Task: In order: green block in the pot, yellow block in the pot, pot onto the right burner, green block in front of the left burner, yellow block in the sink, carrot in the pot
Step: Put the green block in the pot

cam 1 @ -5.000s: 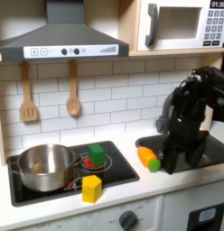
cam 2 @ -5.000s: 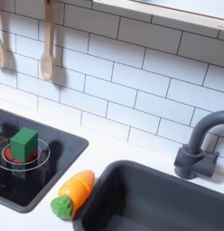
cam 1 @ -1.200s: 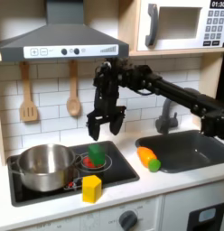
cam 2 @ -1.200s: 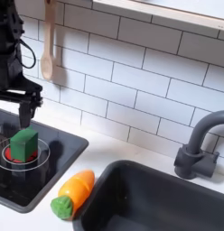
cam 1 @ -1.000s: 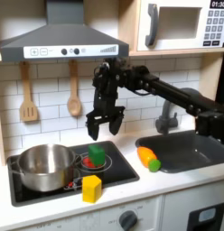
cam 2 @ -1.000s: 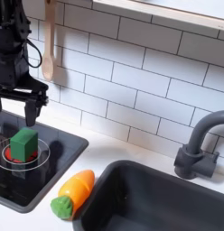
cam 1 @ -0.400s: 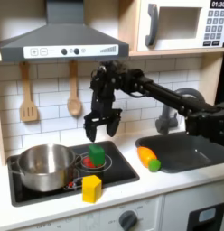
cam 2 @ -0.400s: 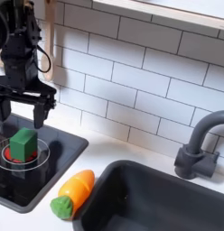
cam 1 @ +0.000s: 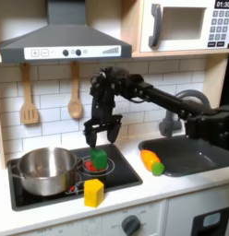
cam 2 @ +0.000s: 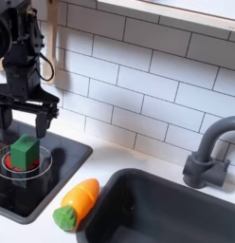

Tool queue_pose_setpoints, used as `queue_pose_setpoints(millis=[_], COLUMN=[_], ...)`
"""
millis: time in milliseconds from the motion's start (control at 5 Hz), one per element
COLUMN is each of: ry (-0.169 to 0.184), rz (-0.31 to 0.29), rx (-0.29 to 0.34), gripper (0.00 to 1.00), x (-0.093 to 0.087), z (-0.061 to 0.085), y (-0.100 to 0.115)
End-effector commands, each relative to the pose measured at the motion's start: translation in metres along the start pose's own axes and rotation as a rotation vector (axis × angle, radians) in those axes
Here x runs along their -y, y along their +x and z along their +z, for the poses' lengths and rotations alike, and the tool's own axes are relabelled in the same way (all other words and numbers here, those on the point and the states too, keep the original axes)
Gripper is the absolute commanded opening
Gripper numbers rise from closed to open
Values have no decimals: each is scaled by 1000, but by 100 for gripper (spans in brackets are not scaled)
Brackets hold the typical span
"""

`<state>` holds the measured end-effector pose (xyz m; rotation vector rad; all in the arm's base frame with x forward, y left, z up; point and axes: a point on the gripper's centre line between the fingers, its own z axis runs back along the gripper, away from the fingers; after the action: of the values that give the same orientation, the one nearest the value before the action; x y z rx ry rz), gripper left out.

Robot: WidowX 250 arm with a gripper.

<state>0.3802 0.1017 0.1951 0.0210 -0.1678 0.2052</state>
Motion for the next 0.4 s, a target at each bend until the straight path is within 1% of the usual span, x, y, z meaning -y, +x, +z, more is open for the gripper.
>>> queue_pose_setpoints(millis=[0,200], ry=[-13,-12], rz=[-4,-20], rx=[-24,-43], gripper=[100,100], x=[-1,0], z=[-17,-26], y=[1,-2])
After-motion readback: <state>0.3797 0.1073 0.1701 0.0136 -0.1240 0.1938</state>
